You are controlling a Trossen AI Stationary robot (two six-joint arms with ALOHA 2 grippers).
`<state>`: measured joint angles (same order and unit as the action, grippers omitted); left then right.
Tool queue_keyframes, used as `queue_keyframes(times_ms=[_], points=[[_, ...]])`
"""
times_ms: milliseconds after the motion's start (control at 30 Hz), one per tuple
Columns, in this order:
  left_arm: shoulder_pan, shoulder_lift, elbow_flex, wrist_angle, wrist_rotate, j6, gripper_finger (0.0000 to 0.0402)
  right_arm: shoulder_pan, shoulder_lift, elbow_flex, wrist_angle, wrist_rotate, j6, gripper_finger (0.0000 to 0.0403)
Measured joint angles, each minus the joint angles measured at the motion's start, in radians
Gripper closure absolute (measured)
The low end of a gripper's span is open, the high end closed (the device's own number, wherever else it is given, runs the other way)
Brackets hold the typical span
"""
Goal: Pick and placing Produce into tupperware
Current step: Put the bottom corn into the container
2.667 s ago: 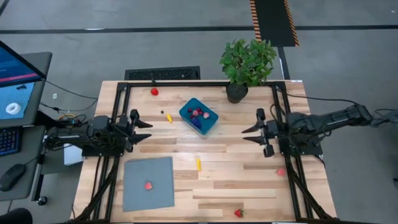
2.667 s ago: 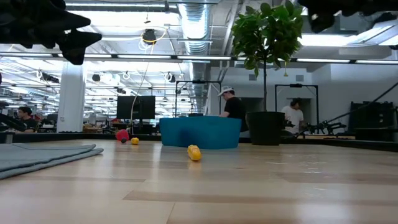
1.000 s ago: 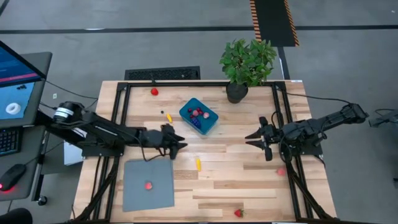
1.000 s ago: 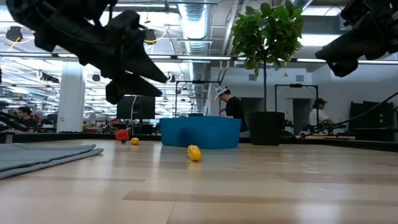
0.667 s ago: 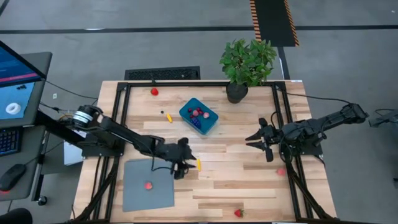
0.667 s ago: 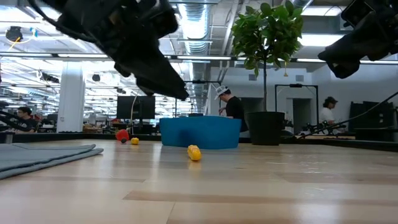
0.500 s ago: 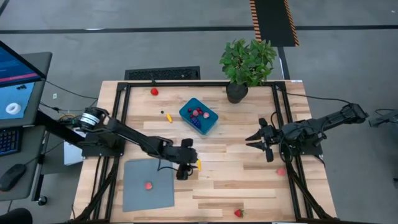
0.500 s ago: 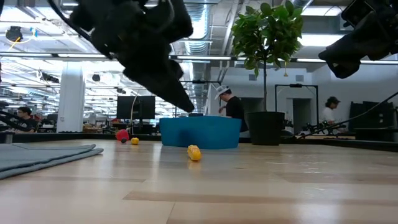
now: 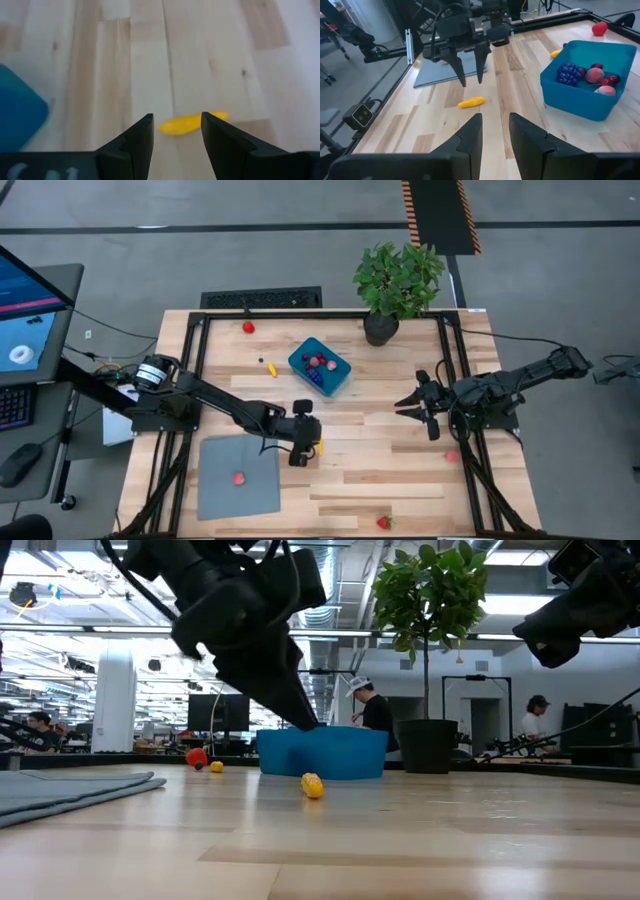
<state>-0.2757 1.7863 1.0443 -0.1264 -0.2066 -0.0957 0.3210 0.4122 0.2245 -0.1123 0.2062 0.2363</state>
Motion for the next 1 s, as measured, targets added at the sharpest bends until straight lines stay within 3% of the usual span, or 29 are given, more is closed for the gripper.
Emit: queue_keyframes(times_ms=[167, 333, 500, 767, 1000], points=[[0.022, 0.0, 0.0, -0.023, 0.07, -0.16, 0.0246, 0.0, 0.0, 0.0, 0.0, 0.0, 0.0, 0.0284], [0.039, 0.0, 0.0, -0.056, 0.154, -0.153, 0.0245, 0.0, 0.0, 0.0, 0.0, 0.0, 0.002, 0.0284], [0.031, 0.0, 0.0, -0.06, 0.143, 0.015, 0.0224, 0.0, 0.0, 0.0, 0.0, 0.0, 0.002, 0.0284], [-0.015, 0.039, 0.003, -0.002, 0.022, 0.382, 0.0199, 0.001, 0.001, 0.0, -0.009, 0.0, 0.003, 0.0284], [-0.016, 0.076, 0.001, 0.034, 0.007, 0.469, 0.0199, 0.019, 0.008, 0.0, -0.024, 0.0, 0.026, 0.0284]])
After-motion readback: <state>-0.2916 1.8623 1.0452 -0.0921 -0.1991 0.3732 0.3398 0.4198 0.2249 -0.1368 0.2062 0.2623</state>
